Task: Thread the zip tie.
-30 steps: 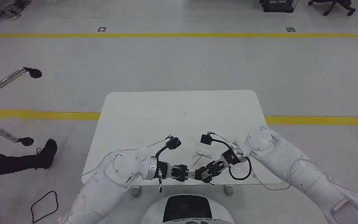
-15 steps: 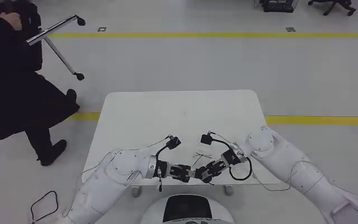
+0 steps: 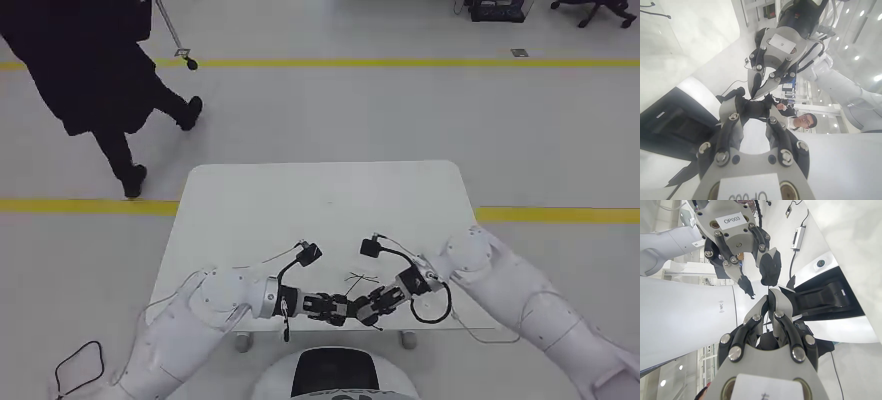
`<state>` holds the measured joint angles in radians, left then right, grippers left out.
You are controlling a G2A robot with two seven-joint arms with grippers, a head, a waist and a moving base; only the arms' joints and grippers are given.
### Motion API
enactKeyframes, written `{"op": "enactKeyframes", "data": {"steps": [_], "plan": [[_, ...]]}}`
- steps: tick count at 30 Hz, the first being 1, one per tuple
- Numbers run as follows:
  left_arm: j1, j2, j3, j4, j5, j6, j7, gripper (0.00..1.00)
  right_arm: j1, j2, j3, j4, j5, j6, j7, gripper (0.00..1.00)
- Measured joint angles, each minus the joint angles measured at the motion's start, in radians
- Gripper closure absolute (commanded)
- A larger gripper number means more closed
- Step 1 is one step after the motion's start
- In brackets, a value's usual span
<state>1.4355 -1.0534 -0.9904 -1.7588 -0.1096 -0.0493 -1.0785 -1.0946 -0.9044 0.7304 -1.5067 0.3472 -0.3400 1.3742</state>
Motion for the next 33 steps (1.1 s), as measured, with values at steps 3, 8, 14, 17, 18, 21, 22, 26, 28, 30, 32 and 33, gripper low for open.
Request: {"op": "enactKeyframes", "data": {"steps": [3, 8, 14, 17, 18, 21, 22, 26, 28, 30, 32, 33], "plan": [[-0.004, 0.003, 0.006, 0.000, -0.002, 0.001, 0.002, 0.82, -0.011, -0.001, 0.014, -0.005, -0.006, 0.000, 0.000, 1.00], [-0.012, 0.008, 0.015, 0.001, -0.007, 0.004, 0.005, 0.84, -0.025, -0.003, 0.035, -0.008, -0.010, 0.000, 0.007, 1.00], [-0.019, 0.014, 0.026, 0.004, -0.011, 0.007, 0.009, 0.85, -0.036, -0.008, 0.053, -0.010, -0.017, 0.000, 0.013, 1.00], [-0.023, 0.016, 0.032, 0.005, -0.014, 0.007, 0.011, 0.91, -0.041, -0.011, 0.060, -0.010, -0.020, 0.000, 0.016, 1.00], [-0.024, 0.017, 0.033, 0.006, -0.015, 0.007, 0.012, 0.94, -0.042, -0.011, 0.061, -0.010, -0.021, 0.000, 0.016, 1.00], [-0.027, 0.020, 0.038, 0.006, -0.018, 0.005, 0.015, 0.93, -0.045, -0.014, 0.065, -0.010, -0.024, 0.000, 0.016, 1.00], [-0.028, 0.021, 0.040, 0.007, -0.019, 0.004, 0.016, 0.93, -0.046, -0.014, 0.066, -0.010, -0.025, 0.000, 0.016, 1.00], [-0.031, 0.024, 0.046, 0.009, -0.023, 0.002, 0.018, 0.87, -0.048, -0.016, 0.068, -0.009, -0.028, 0.000, 0.016, 1.00], [-0.033, 0.026, 0.049, 0.010, -0.027, 0.002, 0.020, 0.76, -0.048, -0.018, 0.067, -0.008, -0.029, 0.000, 0.016, 1.00], [-0.035, 0.028, 0.052, 0.010, -0.031, 0.002, 0.021, 0.74, -0.046, -0.019, 0.065, -0.006, -0.030, 0.000, 0.016, 1.00], [-0.037, 0.029, 0.054, 0.011, -0.039, 0.000, 0.022, 0.75, -0.044, -0.020, 0.062, -0.003, -0.030, 0.000, 0.016, 1.00], [-0.038, 0.030, 0.055, 0.012, -0.041, 0.000, 0.023, 0.75, -0.043, -0.020, 0.061, -0.002, -0.030, 0.000, 0.016, 1.00]]}}
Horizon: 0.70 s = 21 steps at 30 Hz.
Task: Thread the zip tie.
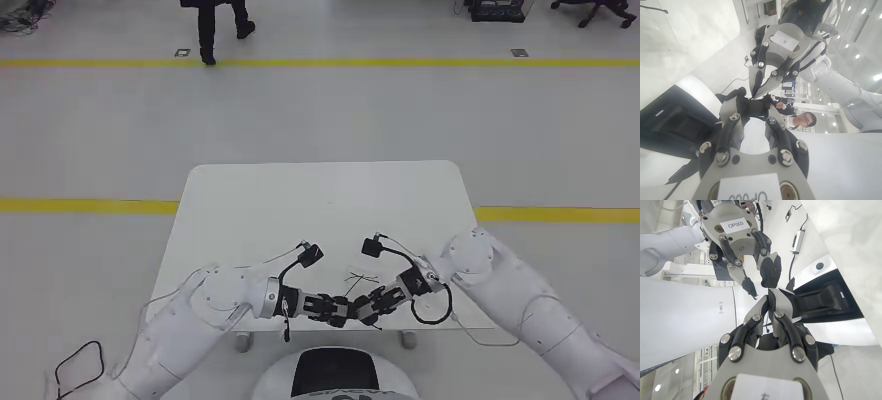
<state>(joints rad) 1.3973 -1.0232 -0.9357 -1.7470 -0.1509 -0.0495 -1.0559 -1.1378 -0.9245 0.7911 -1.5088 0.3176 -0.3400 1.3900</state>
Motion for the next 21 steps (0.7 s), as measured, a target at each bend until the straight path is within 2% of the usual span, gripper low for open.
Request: {"op": "enactKeyframes", "data": {"steps": [4, 15, 18, 21], "plan": [[-0.004, 0.004, 0.005, 0.002, -0.007, 0.000, 0.003, 0.83, 0.004, -0.001, -0.006, 0.003, 0.000, 0.000, 0.000, 1.00], [-0.011, 0.012, 0.019, 0.004, -0.020, -0.004, 0.012, 0.89, 0.018, -0.004, -0.025, 0.012, 0.003, 0.000, 0.000, 1.00], [-0.014, 0.015, 0.024, 0.005, -0.023, -0.004, 0.013, 1.00, 0.020, -0.005, -0.025, 0.014, 0.005, 0.000, 0.000, 1.00], [-0.017, 0.017, 0.028, 0.006, -0.025, -0.004, 0.015, 1.00, 0.019, -0.005, -0.022, 0.013, 0.005, 0.000, 0.000, 1.00]]}}
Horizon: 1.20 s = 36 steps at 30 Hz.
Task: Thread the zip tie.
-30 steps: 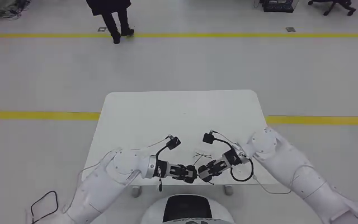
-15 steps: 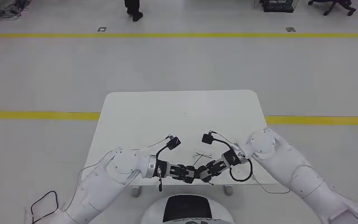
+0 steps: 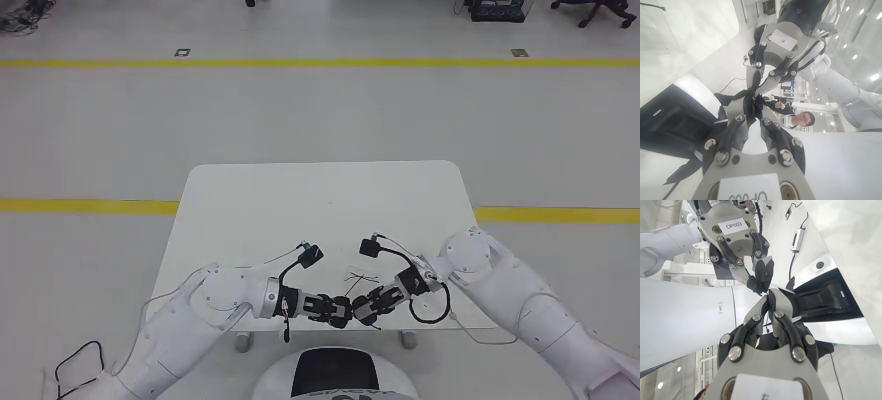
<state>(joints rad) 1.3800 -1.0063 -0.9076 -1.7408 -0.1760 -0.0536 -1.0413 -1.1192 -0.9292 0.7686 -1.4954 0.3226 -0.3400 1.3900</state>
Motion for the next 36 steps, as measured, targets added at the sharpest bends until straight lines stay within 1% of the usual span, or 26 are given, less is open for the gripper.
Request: {"op": "enactKeyframes", "data": {"steps": [10, 11, 12, 14, 15, 22, 23, 32, 36], "plan": [[-0.009, 0.007, 0.014, 0.008, -0.010, -0.001, 0.013, 1.00, -0.001, 0.000, 0.001, -0.001, -0.003, 0.000, 0.000, 1.00], [-0.010, 0.007, 0.015, 0.008, -0.010, -0.002, 0.014, 0.97, -0.001, 0.000, 0.002, -0.001, -0.003, 0.000, 0.000, 1.00], [-0.010, 0.008, 0.015, 0.008, -0.011, -0.002, 0.015, 0.91, -0.002, 0.000, 0.002, -0.002, -0.004, 0.000, 0.000, 1.00], [-0.011, 0.010, 0.016, 0.009, -0.014, -0.002, 0.018, 0.83, -0.002, 0.000, 0.002, -0.004, -0.007, 0.000, 0.000, 1.00], [-0.011, 0.011, 0.017, 0.009, -0.015, -0.002, 0.019, 0.82, -0.003, 0.000, 0.002, -0.005, -0.008, 0.000, 0.000, 1.00], [-0.014, 0.016, 0.023, 0.010, -0.021, -0.004, 0.024, 0.85, -0.001, 0.000, -0.004, -0.004, -0.013, 0.000, 0.000, 1.00], [-0.015, 0.017, 0.024, 0.010, -0.022, -0.004, 0.024, 0.87, -0.001, 0.000, -0.005, -0.004, -0.014, 0.000, 0.000, 1.00], [-0.022, 0.023, 0.034, 0.011, -0.027, -0.004, 0.027, 0.93, 0.007, 0.000, -0.016, -0.002, -0.014, 0.000, 0.000, 1.00], [-0.025, 0.025, 0.039, 0.011, -0.028, -0.004, 0.030, 0.92, 0.009, 0.000, -0.021, -0.002, -0.012, 0.000, 0.000, 1.00]]}}
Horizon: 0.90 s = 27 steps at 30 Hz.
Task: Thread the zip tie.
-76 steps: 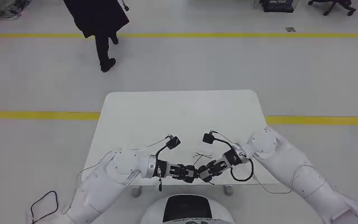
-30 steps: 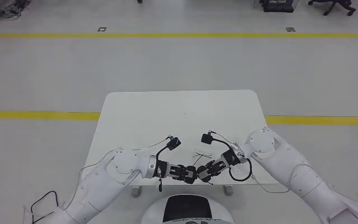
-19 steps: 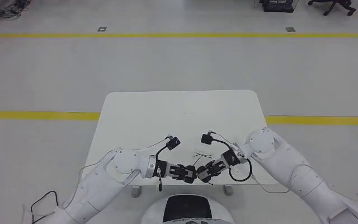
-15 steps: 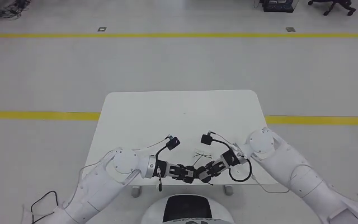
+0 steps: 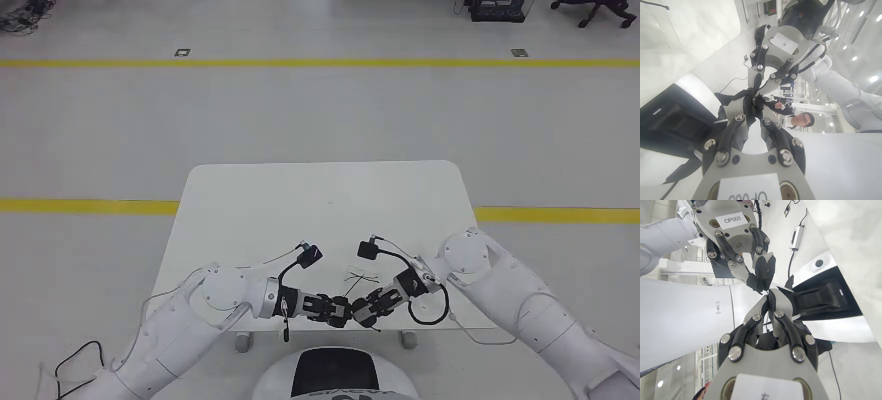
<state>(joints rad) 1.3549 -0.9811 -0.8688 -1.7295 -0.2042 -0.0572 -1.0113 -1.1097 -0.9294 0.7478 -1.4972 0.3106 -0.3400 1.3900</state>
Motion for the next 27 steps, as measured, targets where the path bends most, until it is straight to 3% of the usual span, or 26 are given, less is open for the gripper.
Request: {"op": "enactKeyframes", "data": {"steps": [6, 8, 18, 19, 20, 21, 27], "plan": [[-0.005, 0.003, 0.009, 0.003, -0.005, 0.000, 0.003, 0.91, 0.003, 0.001, -0.005, -0.002, 0.002, 0.000, 0.000, 1.00], [-0.007, 0.004, 0.011, 0.004, -0.007, 0.000, 0.005, 1.00, 0.004, 0.001, -0.007, -0.002, 0.002, 0.000, 0.000, 1.00], [-0.015, 0.009, 0.023, 0.008, -0.015, -0.006, 0.008, 1.00, 0.006, 0.001, -0.009, -0.001, 0.003, 0.000, 0.000, 1.00], [-0.016, 0.010, 0.024, 0.008, -0.016, -0.006, 0.009, 1.00, 0.006, 0.001, -0.008, -0.001, 0.004, 0.000, 0.000, 0.93], [-0.017, 0.010, 0.025, 0.009, -0.017, -0.007, 0.010, 1.00, 0.006, 0.001, -0.008, 0.000, 0.004, 0.000, 0.000, 0.51], [-0.017, 0.011, 0.025, 0.010, -0.018, -0.007, 0.011, 1.00, 0.006, 0.001, -0.008, 0.000, 0.004, 0.000, 0.000, 0.00], [-0.012, 0.016, 0.011, 0.019, -0.043, -0.010, 0.033, 1.00, -0.002, 0.003, 0.013, 0.002, 0.011, 0.000, 0.000, 0.00]]}}
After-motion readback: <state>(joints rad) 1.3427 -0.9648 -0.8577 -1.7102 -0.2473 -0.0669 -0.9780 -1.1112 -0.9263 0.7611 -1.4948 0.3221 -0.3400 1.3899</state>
